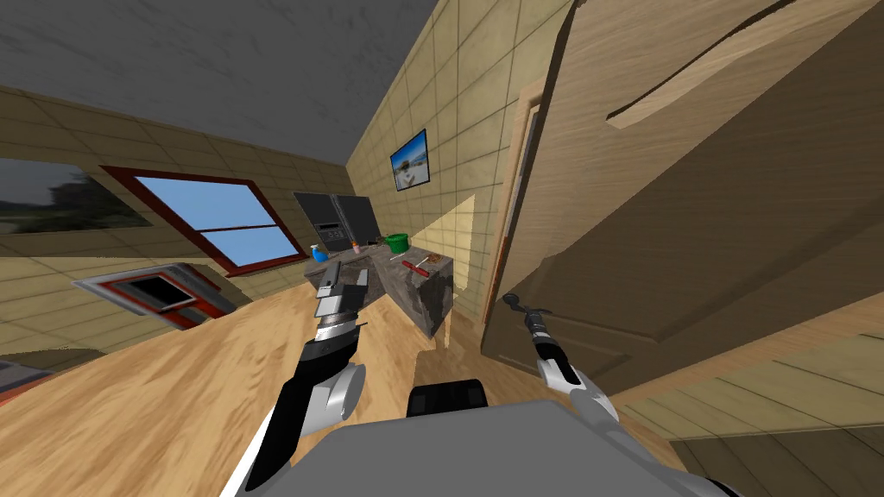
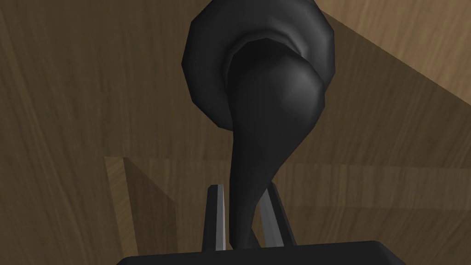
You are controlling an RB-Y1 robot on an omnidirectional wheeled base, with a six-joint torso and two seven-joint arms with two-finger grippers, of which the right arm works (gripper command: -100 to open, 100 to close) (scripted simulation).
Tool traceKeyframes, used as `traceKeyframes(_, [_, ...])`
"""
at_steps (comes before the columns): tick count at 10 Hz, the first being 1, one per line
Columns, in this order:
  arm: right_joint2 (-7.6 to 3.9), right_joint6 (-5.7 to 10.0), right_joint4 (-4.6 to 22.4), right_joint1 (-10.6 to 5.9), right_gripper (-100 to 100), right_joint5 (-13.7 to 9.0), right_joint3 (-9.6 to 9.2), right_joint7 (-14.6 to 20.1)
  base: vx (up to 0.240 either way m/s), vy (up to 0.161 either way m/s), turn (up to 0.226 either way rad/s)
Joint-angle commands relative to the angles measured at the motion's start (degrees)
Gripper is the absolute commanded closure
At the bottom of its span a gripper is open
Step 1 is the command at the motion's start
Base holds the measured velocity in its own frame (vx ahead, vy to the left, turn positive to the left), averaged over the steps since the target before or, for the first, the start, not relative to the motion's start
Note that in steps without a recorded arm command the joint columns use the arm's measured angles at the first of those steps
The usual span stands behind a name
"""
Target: Pull the door open
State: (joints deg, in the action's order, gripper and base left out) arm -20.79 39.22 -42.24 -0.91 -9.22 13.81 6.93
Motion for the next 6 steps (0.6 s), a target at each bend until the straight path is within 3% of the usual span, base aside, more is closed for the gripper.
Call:
traceKeyframes(1, [0.23,-0.27,-1.64,0.37,100,0.44,-0.91,0.3,-0.119,-0.001,0.028])
traceKeyframes(2, [0.23,-0.27,-1.64,0.37,100,0.44,-0.91,0.3,-0.078,-0.003,0.005])
traceKeyframes(4, [0.12,-0.04,-2.3,0.37,100,1.29,-2.71,1.31,-0.193,-0.021,0.074])
traceKeyframes(5, [-0.37,-0.6,-2.44,0.73,100,0.88,-1.72,1.03,-0.089,-0.02,0.01])
traceKeyframes(6, [-0.64,-0.3,-2.8,1.19,100,1.33,-2.82,1.92,-0.173,-0.043,0.089])
